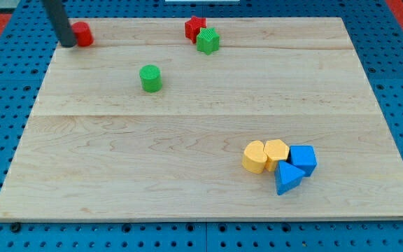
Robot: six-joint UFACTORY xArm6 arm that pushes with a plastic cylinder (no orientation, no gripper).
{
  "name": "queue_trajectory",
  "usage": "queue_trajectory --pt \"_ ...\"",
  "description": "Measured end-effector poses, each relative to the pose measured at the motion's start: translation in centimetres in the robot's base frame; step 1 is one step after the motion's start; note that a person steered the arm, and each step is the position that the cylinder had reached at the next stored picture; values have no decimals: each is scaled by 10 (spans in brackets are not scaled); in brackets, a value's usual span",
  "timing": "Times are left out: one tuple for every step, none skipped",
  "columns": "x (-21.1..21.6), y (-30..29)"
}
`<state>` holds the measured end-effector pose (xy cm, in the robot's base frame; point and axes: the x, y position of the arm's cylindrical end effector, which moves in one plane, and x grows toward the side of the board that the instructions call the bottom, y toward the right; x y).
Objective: Slightly move the green circle towards the red circle
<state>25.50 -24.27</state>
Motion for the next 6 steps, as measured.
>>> queue_trajectory --pt "8 40" --pt "41 137" --pt "99 200" --pt "127 184" --pt "106 147" --pt "79 129"
